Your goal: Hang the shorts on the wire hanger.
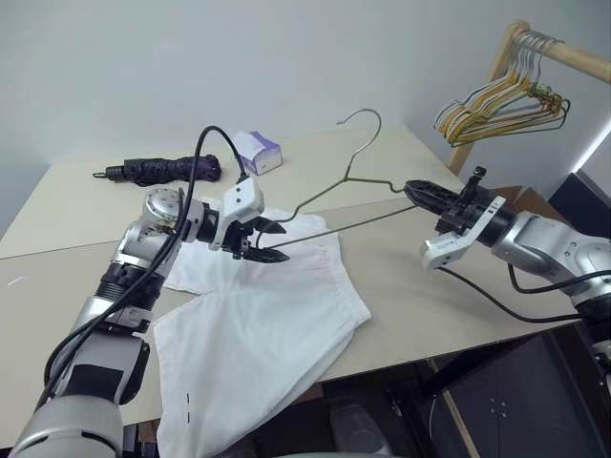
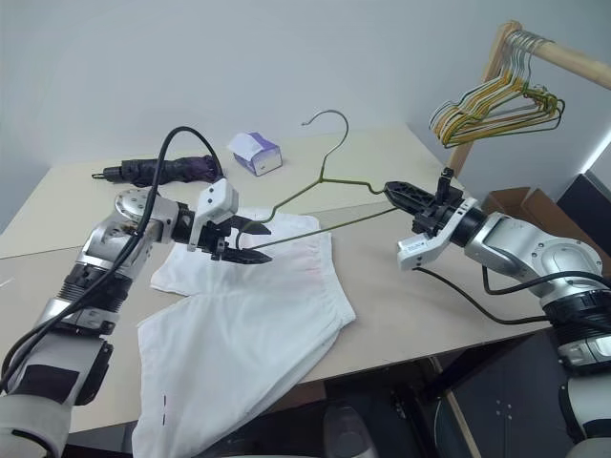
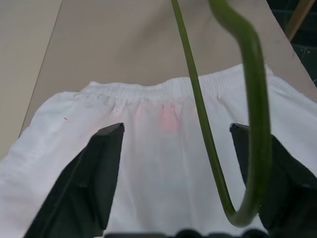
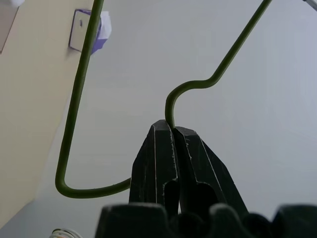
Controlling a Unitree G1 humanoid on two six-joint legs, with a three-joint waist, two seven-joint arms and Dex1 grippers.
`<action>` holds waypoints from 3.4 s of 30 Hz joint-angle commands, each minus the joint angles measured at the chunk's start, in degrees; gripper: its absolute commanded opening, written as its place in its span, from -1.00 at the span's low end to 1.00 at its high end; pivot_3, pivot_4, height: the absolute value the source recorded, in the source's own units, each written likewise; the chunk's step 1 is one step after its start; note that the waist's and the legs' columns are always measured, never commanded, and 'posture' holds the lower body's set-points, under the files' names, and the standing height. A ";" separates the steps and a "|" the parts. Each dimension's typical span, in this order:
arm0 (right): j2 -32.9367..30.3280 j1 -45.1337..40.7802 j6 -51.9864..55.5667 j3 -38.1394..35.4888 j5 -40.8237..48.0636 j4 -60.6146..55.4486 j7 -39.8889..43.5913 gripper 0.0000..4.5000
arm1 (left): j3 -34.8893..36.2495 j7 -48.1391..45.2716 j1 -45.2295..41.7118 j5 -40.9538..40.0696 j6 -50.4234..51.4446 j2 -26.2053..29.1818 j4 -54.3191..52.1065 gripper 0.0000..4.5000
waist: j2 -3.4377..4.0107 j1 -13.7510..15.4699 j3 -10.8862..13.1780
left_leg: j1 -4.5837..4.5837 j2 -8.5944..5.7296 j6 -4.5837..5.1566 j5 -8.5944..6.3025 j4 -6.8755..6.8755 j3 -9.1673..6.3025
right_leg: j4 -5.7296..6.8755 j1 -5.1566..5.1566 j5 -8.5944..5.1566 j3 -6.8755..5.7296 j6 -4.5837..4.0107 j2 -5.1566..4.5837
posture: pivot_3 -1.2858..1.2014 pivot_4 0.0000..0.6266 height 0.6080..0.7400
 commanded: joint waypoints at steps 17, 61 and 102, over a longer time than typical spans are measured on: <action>0.32 0.55 -5.19 -2.74 13.91 -3.36 9.30 -0.52 | 1.87 0.70 -0.04 3.01 -5.41 0.69 0.41 -1.00 | 0.00 -0.82 0.00 | 0.05 0.00 0.01 0.00 0.00 -0.02 | -0.04 0.12 0.00 -0.03 0.03 -0.01 | -0.21 -1.00 1.00; 9.26 -6.61 64.02 5.08 60.27 -21.25 81.21 -0.98 | 3.96 -1.58 9.11 4.25 -19.13 10.15 -10.19 -1.00 | 0.01 6.35 0.01 | -0.17 -0.04 0.03 -0.03 0.11 -0.10 | 0.11 -0.22 0.06 -0.03 0.22 -0.05 | -0.11 -1.00 1.00; -2.29 23.27 107.30 -20.29 84.15 -10.13 78.12 -1.00 | 25.71 4.11 29.79 -23.56 2.40 12.74 -33.30 0.99 | 0.04 8.51 -0.01 | -0.20 -0.02 0.06 -0.07 0.20 0.01 | 0.07 -0.15 0.00 -0.03 0.15 -0.06 | -0.08 -1.00 1.00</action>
